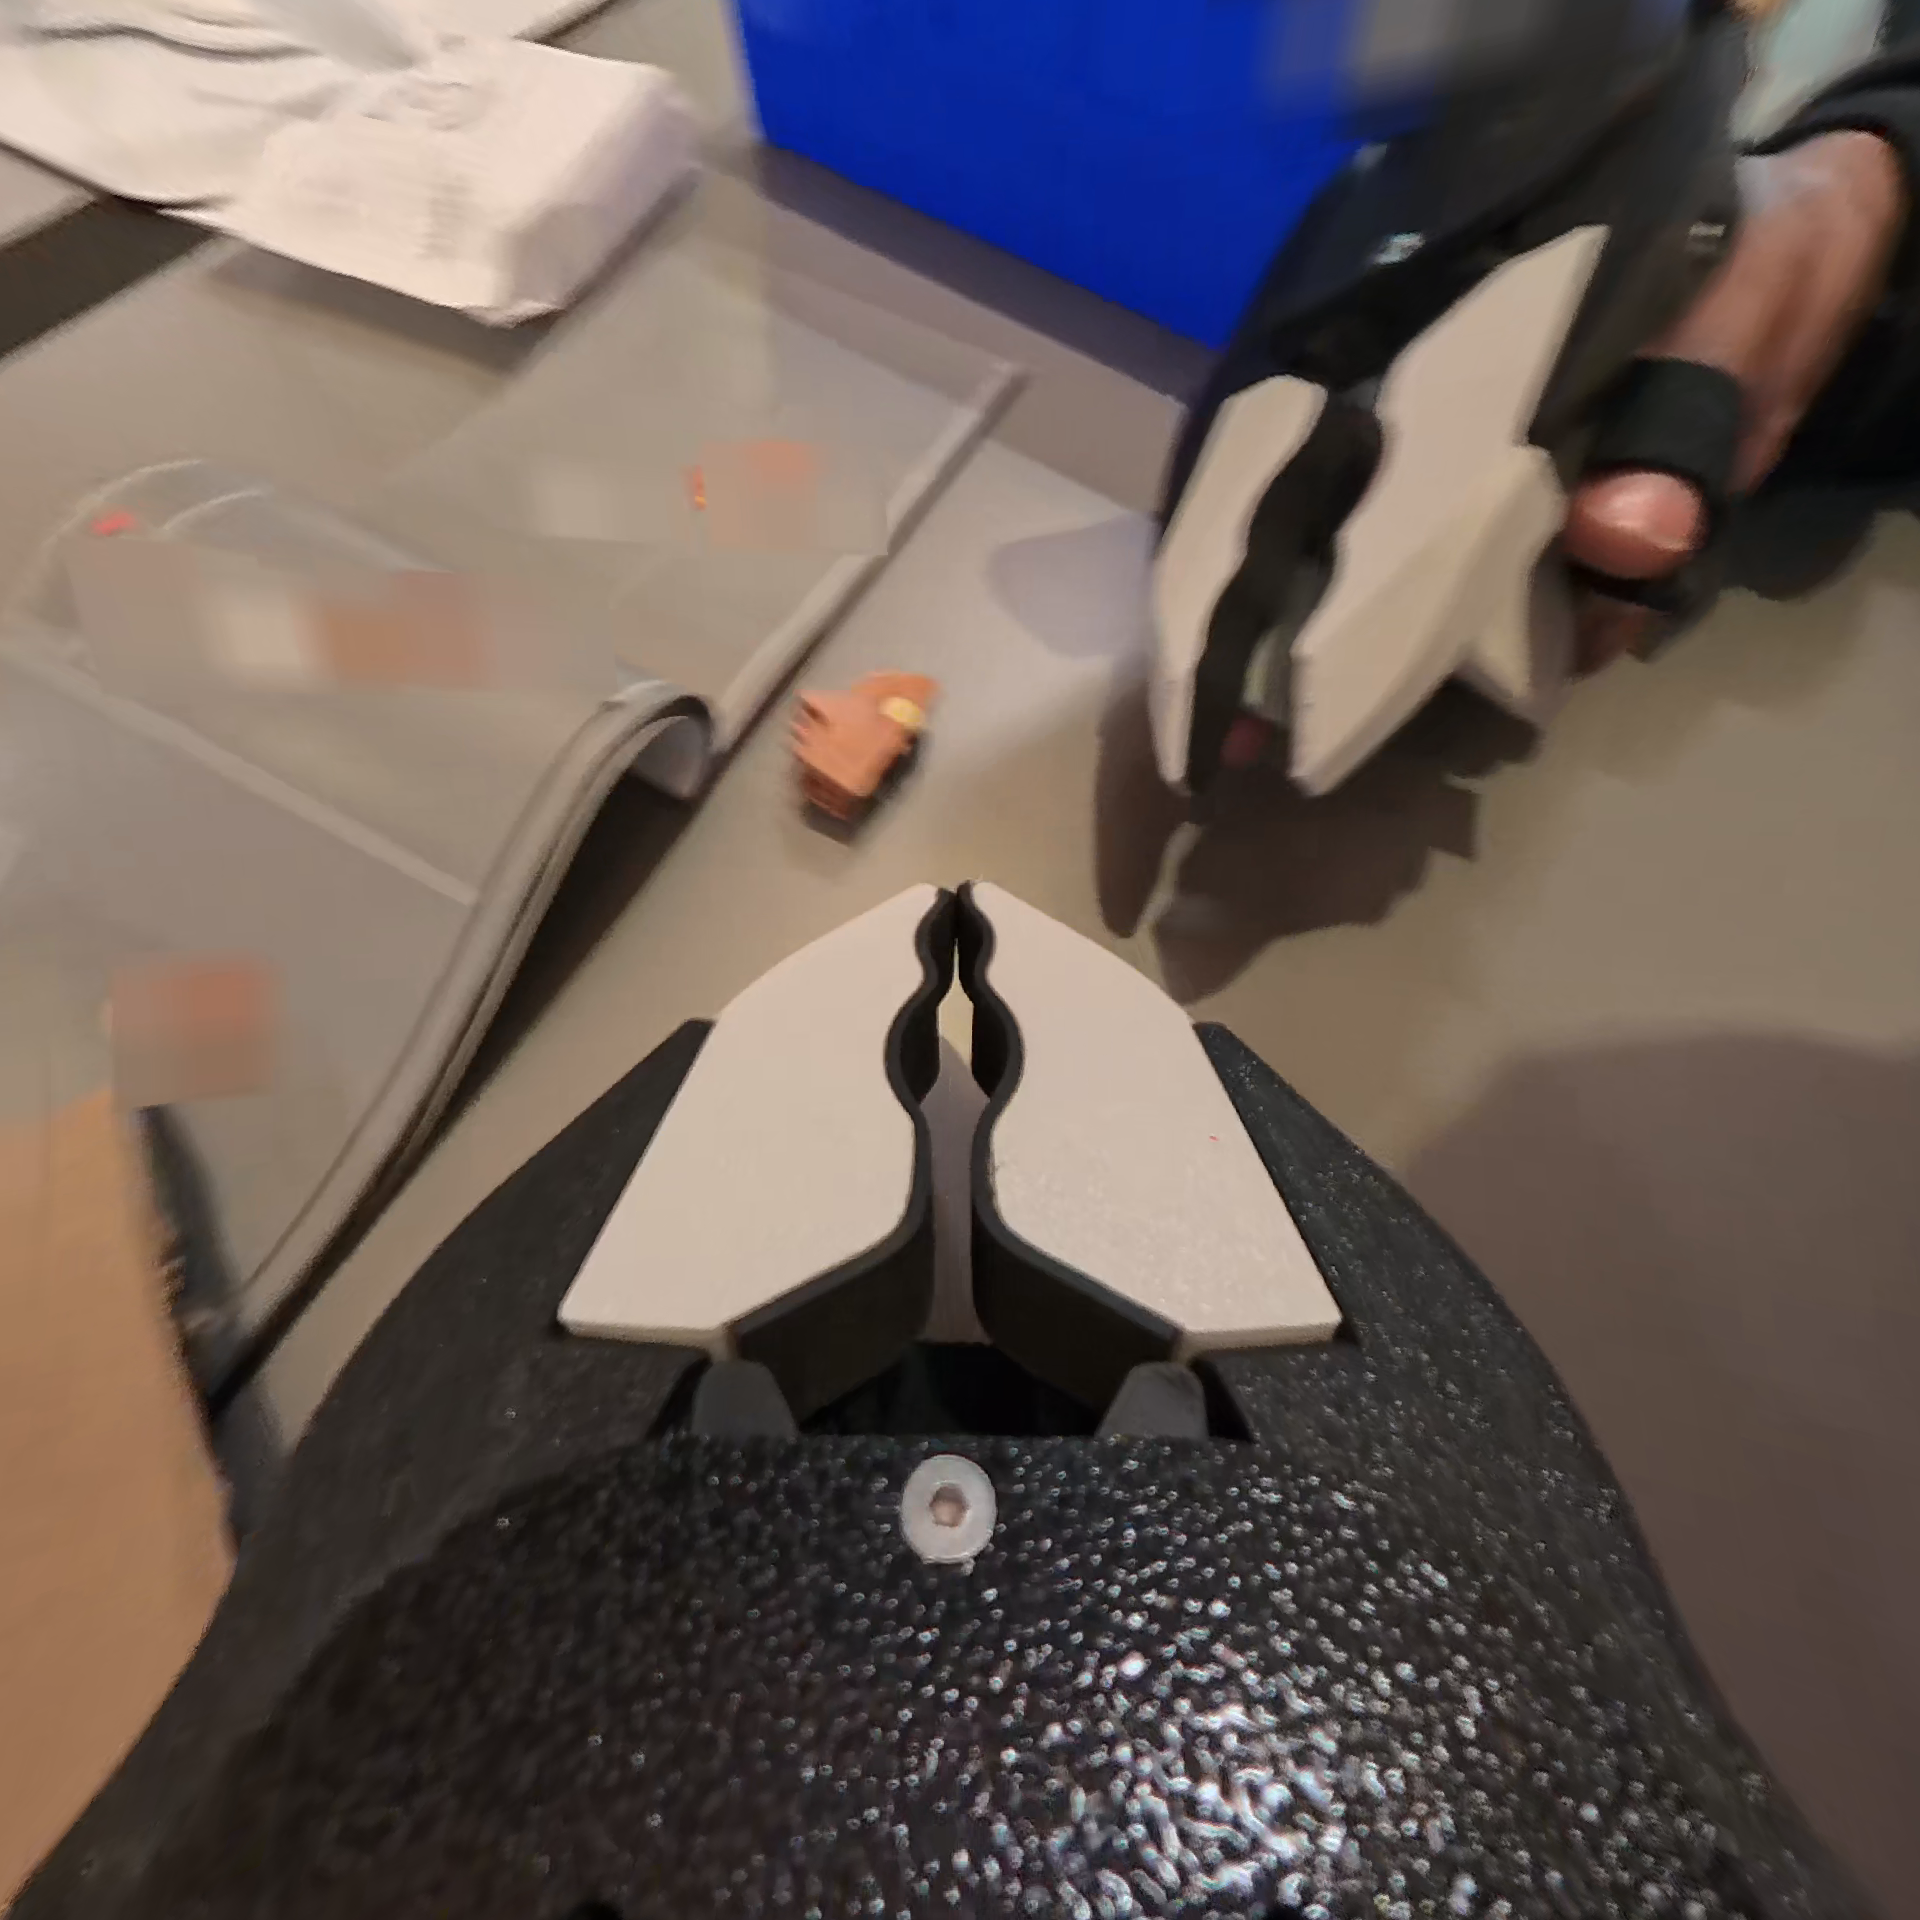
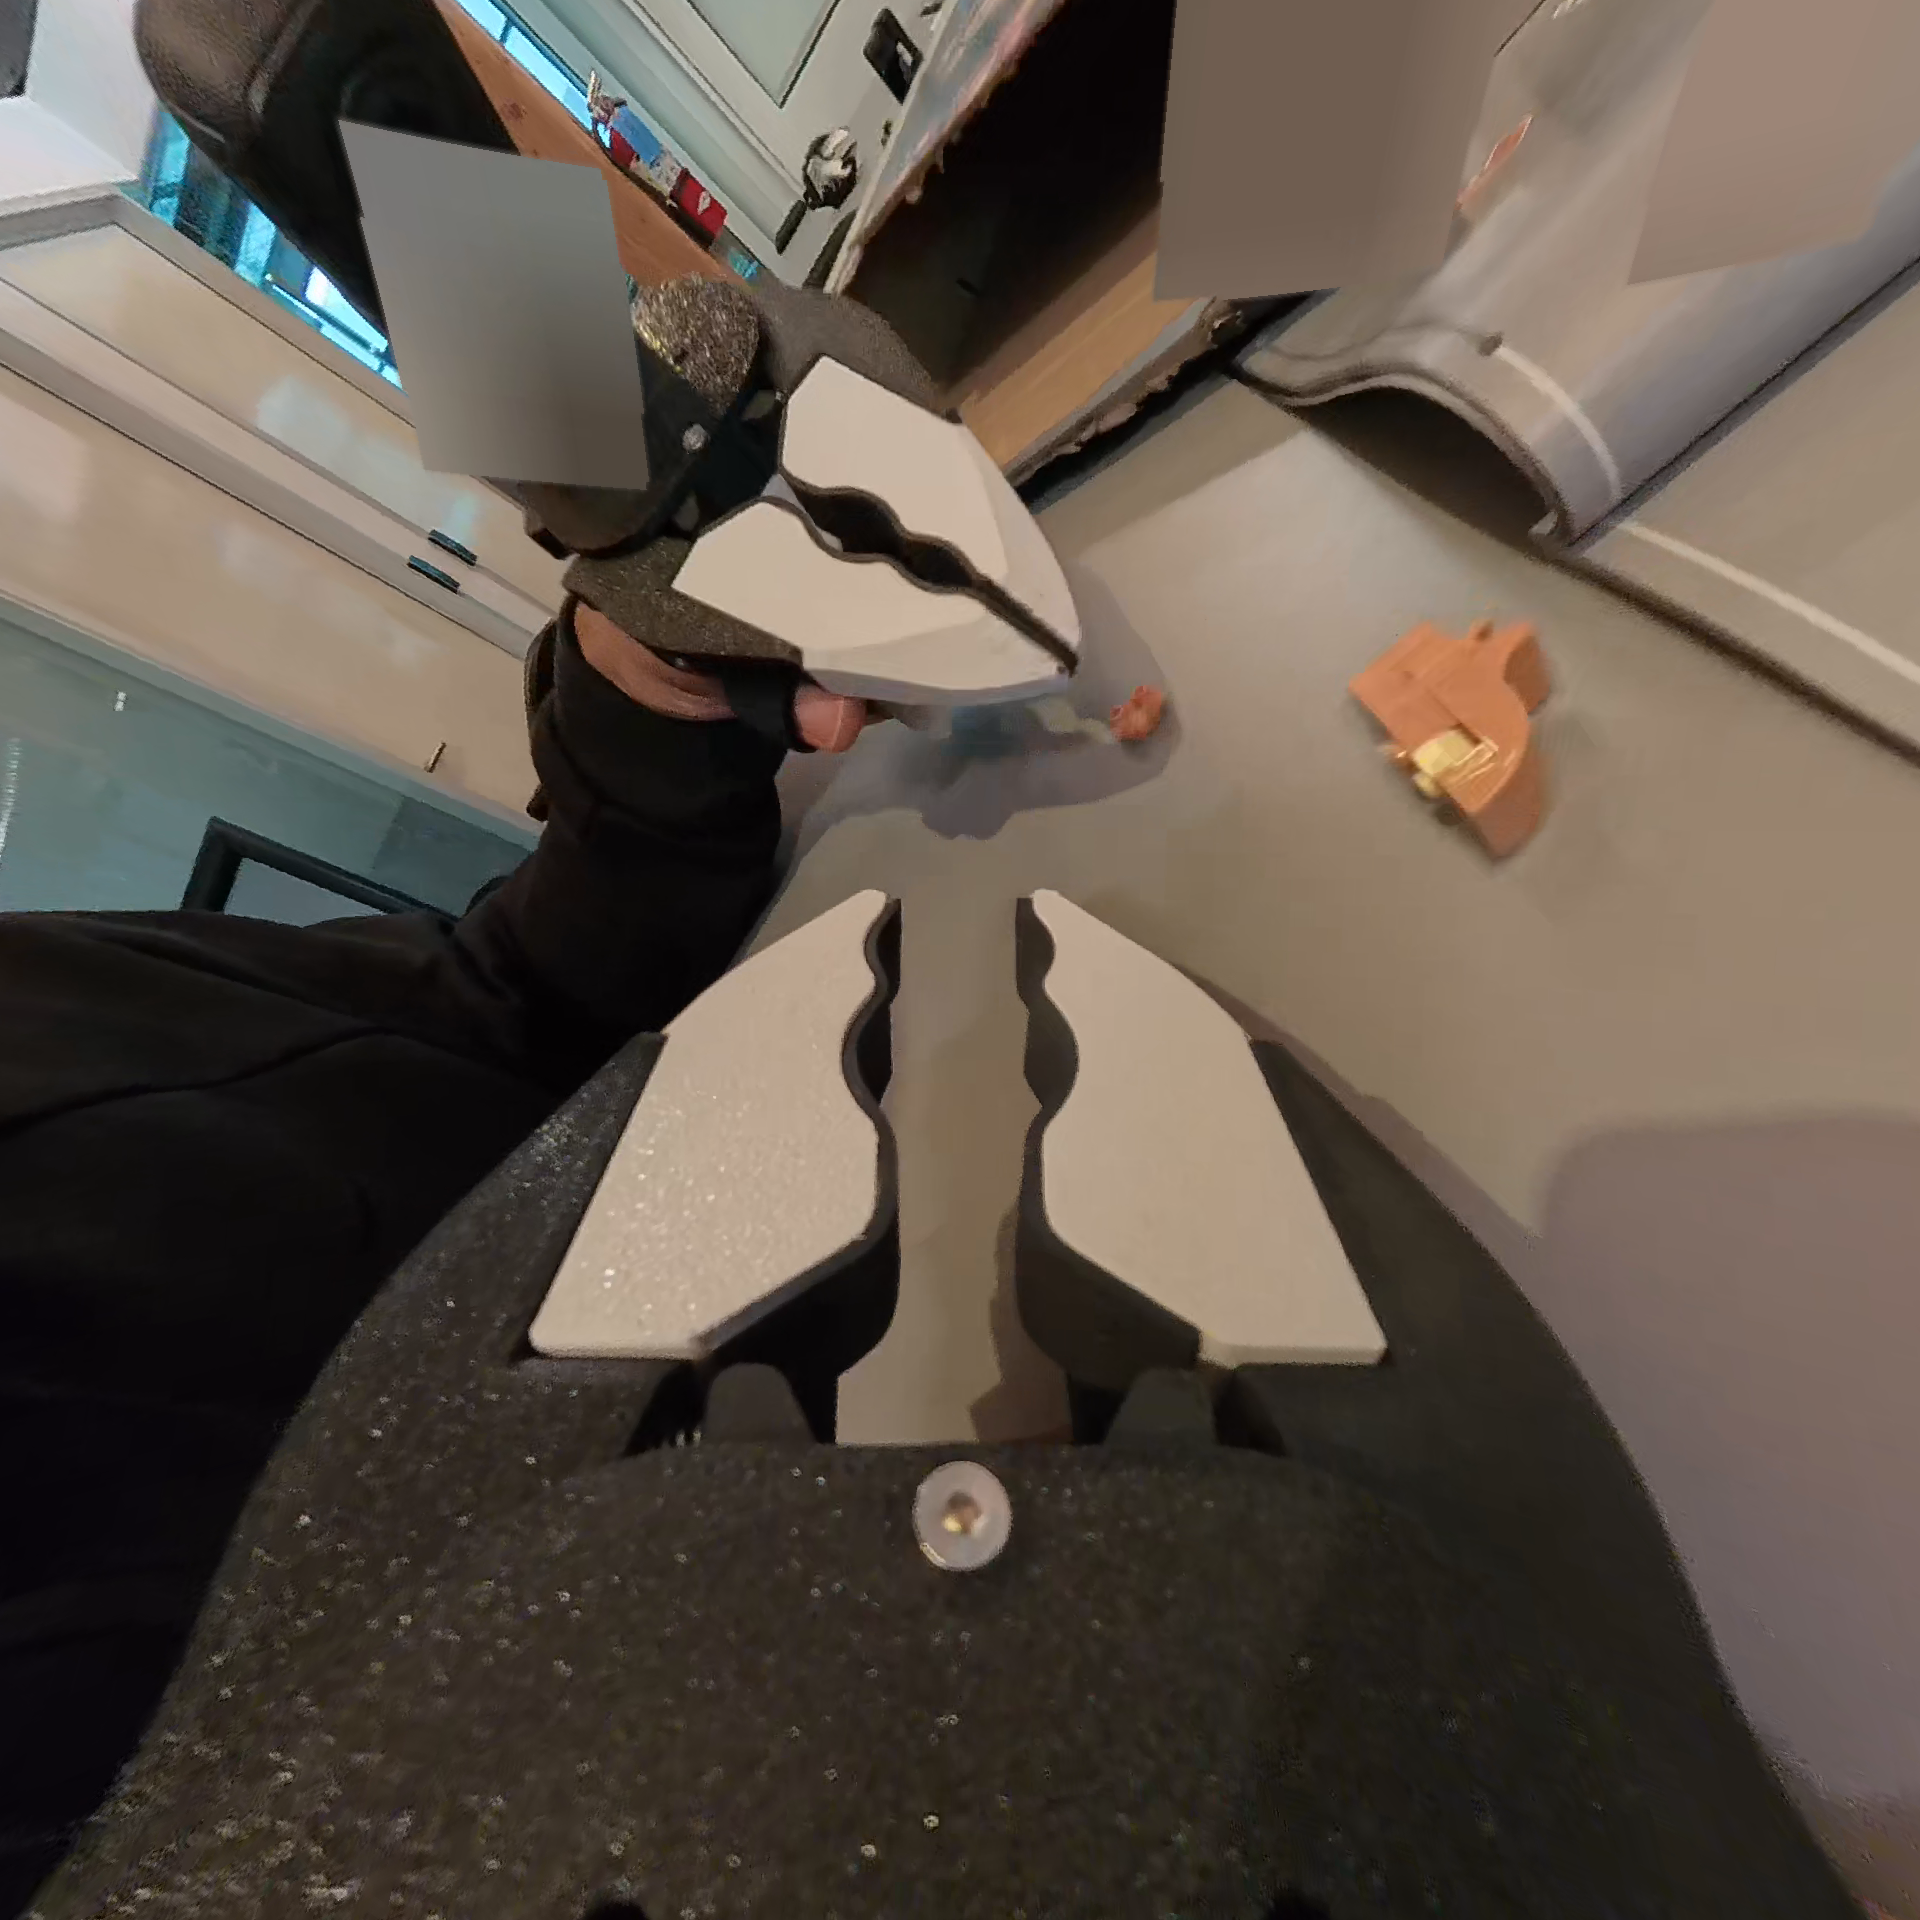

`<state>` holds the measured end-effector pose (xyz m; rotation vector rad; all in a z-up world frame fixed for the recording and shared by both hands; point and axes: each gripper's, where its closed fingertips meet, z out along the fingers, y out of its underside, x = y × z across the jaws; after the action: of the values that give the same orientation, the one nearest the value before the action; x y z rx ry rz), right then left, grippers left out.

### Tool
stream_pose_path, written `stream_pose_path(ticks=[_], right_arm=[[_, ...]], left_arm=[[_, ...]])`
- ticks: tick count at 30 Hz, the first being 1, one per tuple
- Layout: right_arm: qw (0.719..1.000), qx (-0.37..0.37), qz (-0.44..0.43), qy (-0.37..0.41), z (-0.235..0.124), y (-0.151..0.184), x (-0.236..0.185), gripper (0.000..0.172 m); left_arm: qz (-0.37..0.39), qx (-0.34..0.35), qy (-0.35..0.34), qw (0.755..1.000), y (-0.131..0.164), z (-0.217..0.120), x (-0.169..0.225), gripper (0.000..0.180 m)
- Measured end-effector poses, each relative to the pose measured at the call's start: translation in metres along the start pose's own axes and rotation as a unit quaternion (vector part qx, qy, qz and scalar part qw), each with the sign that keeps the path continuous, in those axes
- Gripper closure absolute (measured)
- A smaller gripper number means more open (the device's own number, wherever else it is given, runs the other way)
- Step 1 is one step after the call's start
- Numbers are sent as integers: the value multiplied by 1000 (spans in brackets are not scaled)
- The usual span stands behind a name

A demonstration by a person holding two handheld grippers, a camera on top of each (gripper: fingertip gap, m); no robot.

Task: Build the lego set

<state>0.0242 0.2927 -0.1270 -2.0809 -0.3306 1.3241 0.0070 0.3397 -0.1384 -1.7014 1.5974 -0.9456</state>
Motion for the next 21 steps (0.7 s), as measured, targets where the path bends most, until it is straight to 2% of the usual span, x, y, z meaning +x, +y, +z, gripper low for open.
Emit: stream_pose_path(ticks=[1, 5, 9, 12, 16, 21], right_arm=[[1000, 5, -4, 3, -2, -3, 0, 151], [1000, 11, -18, 18, -8, -5, 3, 151], [1000, 13, -18, 13, -10, -2, -1, 152], [999, 10, -32, 18, -10, 0, -2, 153], [998, 1, -51, 36, -11, 0, 1, 152], [992, -11, -92, 84, -14, -4, 9, 150]], left_arm=[[1, 5, -13, 1000, -1, 0, -5, 180], [54, 4, -49, 997, -3, 5, -17, 169], [80, -28, -20, 996, -6, 20, -14, 156], [136, -66, -21, 988, -10, 29, -19, 150], [183, -103, -2, 978, -10, 41, -20, 148], [215, -150, -3, 965, 3, 50, -26, 146]])
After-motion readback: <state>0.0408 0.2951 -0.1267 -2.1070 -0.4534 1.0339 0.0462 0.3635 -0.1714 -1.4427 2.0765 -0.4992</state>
